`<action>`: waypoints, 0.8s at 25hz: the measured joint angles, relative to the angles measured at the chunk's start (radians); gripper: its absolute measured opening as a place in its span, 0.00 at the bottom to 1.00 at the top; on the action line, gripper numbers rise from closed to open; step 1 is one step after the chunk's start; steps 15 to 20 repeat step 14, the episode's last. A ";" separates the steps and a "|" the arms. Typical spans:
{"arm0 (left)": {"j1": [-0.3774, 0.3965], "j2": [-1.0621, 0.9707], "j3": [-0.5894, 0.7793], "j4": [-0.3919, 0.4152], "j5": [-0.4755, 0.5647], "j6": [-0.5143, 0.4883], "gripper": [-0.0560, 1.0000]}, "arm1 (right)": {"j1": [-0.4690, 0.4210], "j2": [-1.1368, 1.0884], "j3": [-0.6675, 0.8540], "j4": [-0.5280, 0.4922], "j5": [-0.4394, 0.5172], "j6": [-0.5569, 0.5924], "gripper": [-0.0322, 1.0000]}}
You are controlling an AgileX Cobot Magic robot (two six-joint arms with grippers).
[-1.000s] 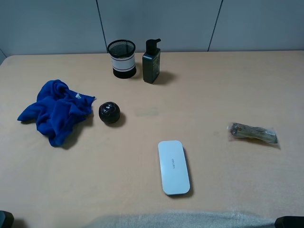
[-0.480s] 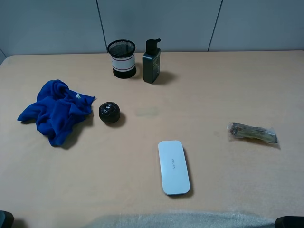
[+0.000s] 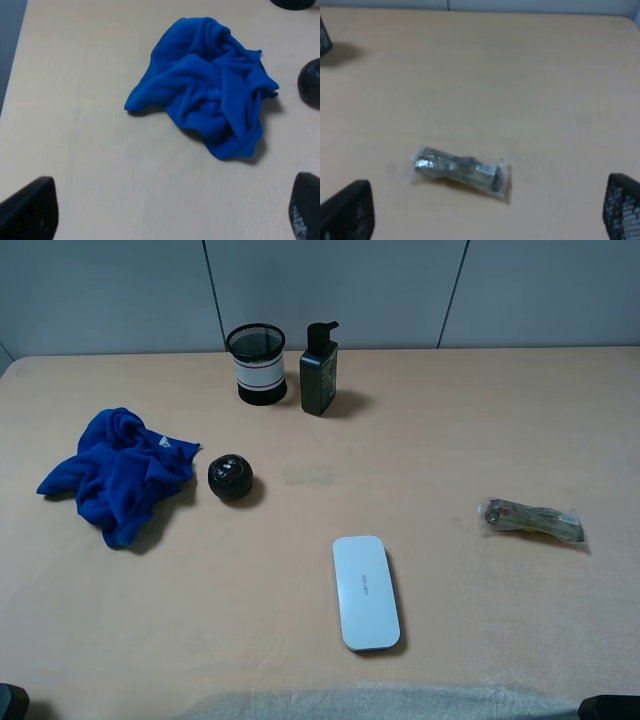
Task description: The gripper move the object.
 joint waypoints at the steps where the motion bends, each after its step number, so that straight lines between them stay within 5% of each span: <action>1: 0.000 0.000 0.000 0.000 0.000 0.000 0.93 | 0.000 0.000 0.002 0.000 -0.010 0.011 0.70; 20: 0.000 0.000 0.000 0.000 0.000 0.000 0.93 | 0.000 0.000 0.038 0.000 -0.069 0.055 0.70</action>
